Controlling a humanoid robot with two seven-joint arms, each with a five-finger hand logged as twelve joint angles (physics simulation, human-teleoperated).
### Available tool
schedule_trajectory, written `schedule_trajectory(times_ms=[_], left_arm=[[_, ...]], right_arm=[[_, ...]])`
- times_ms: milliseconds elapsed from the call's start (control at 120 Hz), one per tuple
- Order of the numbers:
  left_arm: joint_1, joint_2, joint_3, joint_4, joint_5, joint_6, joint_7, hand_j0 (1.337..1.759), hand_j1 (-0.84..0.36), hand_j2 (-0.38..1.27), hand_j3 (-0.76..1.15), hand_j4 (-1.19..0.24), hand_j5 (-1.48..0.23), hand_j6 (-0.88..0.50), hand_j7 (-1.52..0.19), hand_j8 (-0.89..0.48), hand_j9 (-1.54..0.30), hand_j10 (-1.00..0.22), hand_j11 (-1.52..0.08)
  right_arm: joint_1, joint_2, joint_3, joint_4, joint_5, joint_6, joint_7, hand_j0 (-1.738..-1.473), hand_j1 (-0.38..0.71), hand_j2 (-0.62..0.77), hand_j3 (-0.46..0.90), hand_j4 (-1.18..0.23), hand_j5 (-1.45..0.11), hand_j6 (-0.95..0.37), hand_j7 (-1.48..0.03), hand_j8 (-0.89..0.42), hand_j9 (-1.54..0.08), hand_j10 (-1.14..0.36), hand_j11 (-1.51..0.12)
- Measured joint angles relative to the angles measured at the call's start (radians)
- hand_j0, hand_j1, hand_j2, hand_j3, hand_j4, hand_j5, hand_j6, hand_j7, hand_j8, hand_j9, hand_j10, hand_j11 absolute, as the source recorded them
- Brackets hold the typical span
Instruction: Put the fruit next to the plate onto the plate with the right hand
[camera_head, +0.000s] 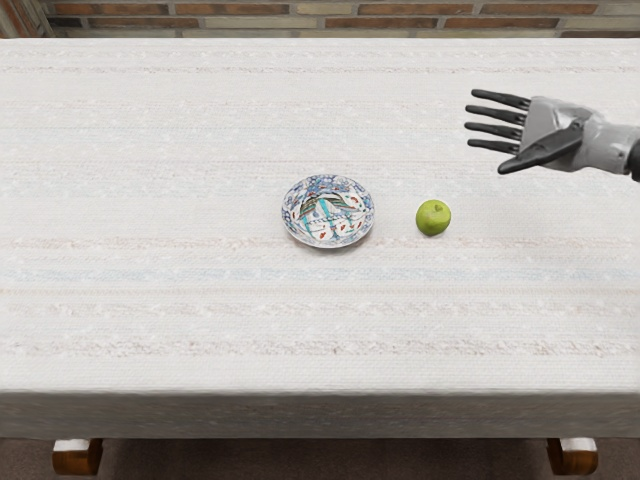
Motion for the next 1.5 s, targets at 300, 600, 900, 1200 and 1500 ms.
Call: schedule_trajectory(times_ms=[300,600,900,1200,1500], left_arm=[[0.0,0.0,0.0,0.0,0.0,0.0,0.0,1.658,0.07,0.05,0.0,-0.23,-0.3,-0.23,-0.3,-0.23,-0.3,-0.23,-0.3],[0.0,0.0,0.0,0.0,0.0,0.0,0.0,1.658,0.07,0.05,0.0,-0.23,-0.3,-0.23,-0.3,-0.23,-0.3,-0.23,-0.3],[0.0,0.0,0.0,0.0,0.0,0.0,0.0,1.658,0.07,0.05,0.0,-0.23,-0.3,-0.23,-0.3,-0.23,-0.3,-0.23,-0.3],[0.0,0.0,0.0,0.0,0.0,0.0,0.0,1.658,0.07,0.05,0.0,-0.23,-0.3,-0.23,-0.3,-0.23,-0.3,-0.23,-0.3],[0.0,0.0,0.0,-0.001,0.0,0.0,0.0,1.658,0.07,0.05,0.0,-0.23,-0.3,-0.23,-0.3,-0.23,-0.3,-0.23,-0.3]], right_arm=[[0.049,0.007,0.002,0.005,-0.096,0.0,0.003,-1.658,-0.31,-0.01,0.0,-0.03,-0.04,-0.03,-0.05,-0.03,-0.04,-0.03,-0.04],[0.055,0.002,0.069,0.257,-0.702,-0.054,0.028,-1.658,-0.31,-0.01,0.0,-0.04,-0.05,-0.04,-0.05,-0.03,-0.05,-0.03,-0.05],[0.087,0.03,0.046,0.362,-0.965,-0.325,-0.224,-1.658,-0.31,-0.01,0.0,-0.04,-0.05,-0.04,-0.05,-0.04,-0.05,-0.04,-0.05],[0.116,0.085,-0.115,0.432,-1.023,-0.634,-0.368,-1.658,-0.31,-0.01,0.0,-0.04,-0.05,-0.04,-0.05,-0.04,-0.05,-0.04,-0.05],[0.183,0.178,-0.275,0.471,-1.025,-0.818,-0.383,-1.658,-0.31,-0.01,0.0,-0.04,-0.05,-0.04,-0.05,-0.04,-0.05,-0.04,-0.05]])
